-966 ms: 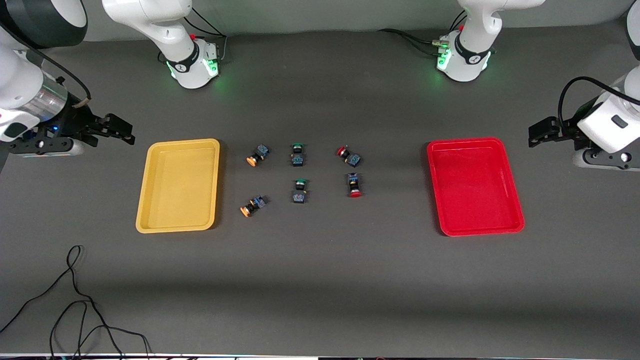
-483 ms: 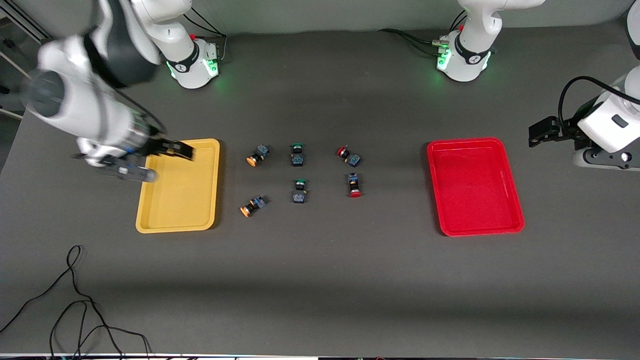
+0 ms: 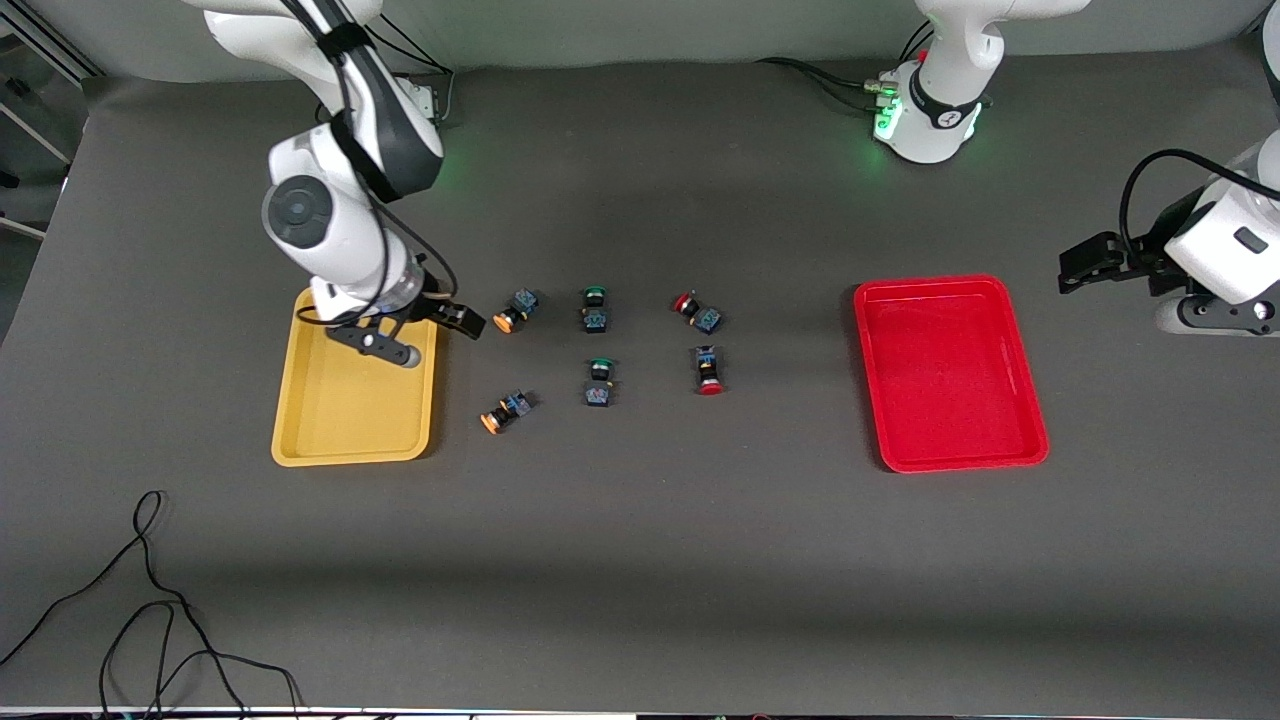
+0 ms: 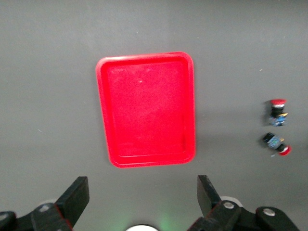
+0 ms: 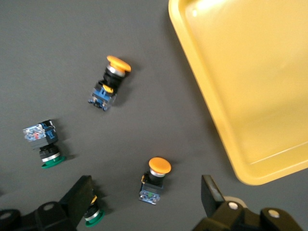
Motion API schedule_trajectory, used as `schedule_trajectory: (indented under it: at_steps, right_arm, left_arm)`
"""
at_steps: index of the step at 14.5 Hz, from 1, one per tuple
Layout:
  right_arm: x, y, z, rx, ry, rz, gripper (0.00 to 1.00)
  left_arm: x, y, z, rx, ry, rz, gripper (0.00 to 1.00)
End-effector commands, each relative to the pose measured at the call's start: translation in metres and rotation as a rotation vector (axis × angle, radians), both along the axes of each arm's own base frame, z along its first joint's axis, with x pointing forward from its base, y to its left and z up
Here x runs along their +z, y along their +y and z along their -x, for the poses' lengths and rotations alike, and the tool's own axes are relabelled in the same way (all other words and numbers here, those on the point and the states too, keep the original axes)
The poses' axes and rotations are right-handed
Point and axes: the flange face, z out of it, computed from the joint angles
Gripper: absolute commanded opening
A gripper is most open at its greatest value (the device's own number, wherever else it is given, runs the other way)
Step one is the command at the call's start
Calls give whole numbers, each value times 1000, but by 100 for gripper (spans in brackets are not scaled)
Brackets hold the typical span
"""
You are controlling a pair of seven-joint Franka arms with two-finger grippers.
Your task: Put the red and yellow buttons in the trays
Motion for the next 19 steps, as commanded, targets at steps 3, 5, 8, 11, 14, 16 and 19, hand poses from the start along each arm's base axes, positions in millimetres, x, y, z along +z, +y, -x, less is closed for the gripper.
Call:
schedule_trajectory:
  at_steps: [3,5,8,11,14,16,19]
  right_arm:
    - [-68,37,38,-71,13,3,100]
    - [-90,45,56,-59,21,7,100]
    - [-121,34,78,-73,9,9,100]
    - [-158,34,83,-123,-8,-2,100]
    - [-166,35,83,-125,-29,-17,94]
    - [-165,39,85,-118,-30,-21,90]
    - [-158,42,85,-111,-41,-28,57]
  left_arm:
    - [-20,-84,30,164,54,-24,100]
    - [-32,-132,40,251,43,-40,100]
    - [-58,-213,62,441,30,-41,100]
    - [-95,-284,96,598,17,-51,100]
    - [-125,-331,115,667,28,-68,100]
    - [-173,-347,119,661,31,-70,100]
    - [-247,-365,134,661,17,-37,100]
